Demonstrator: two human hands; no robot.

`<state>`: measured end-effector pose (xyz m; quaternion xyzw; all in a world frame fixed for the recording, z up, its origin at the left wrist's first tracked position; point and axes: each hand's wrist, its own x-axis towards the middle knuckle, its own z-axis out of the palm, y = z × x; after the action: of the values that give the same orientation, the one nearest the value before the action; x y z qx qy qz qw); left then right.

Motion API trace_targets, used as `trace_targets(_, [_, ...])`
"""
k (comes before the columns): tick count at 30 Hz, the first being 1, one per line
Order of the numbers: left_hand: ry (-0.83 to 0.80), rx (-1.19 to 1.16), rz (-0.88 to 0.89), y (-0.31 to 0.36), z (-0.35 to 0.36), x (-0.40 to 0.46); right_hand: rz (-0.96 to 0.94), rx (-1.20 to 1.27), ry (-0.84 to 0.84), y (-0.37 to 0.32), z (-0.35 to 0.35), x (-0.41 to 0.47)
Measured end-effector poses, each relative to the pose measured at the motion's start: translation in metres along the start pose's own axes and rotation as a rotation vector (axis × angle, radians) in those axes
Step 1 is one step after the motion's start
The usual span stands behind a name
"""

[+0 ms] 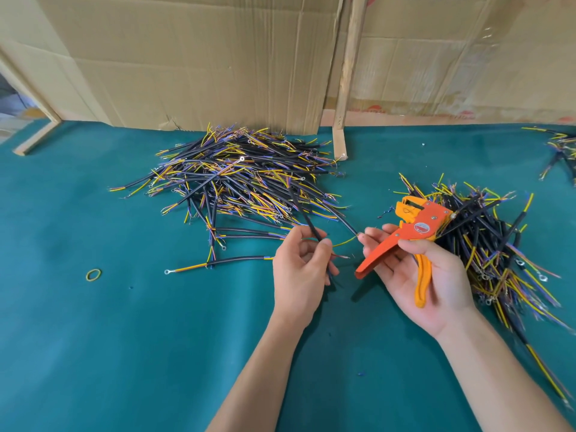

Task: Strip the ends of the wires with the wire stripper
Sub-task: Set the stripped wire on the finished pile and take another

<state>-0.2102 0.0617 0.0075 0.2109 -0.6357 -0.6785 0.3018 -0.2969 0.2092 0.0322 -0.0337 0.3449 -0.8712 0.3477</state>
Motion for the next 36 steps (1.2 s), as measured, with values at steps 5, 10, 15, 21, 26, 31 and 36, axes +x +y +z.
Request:
trace_targets(5, [-0.070,0.127,0.003,-0.003,0.001,-0.003,-0.014,-0.105,0.014,-0.006,-0.005,-0.001])
trace_targets(10, [-0.099,0.315,0.079,-0.004,0.004,-0.006,-0.071,-0.071,0.003,-0.020,-0.015,-0.004])
trace_targets(15, [-0.169,0.552,0.180,-0.006,0.010,-0.010,-0.048,-0.021,-0.174,-0.019,-0.012,-0.006])
trace_targets(21, [-0.204,0.562,0.197,-0.003,0.012,-0.013,-0.016,-0.109,-0.187,-0.010,-0.004,-0.005])
trace_targets(26, [-0.258,0.381,0.163,0.004,0.007,-0.013,0.052,-0.109,-0.239,-0.005,-0.003,-0.003])
trace_targets(31, [-0.243,0.197,0.065,0.006,0.001,-0.010,0.115,-0.204,-0.322,0.003,-0.001,-0.003])
trace_targets(36, [-0.174,0.202,0.094,0.003,-0.001,-0.008,0.108,-0.266,-0.298,0.006,-0.001,-0.001])
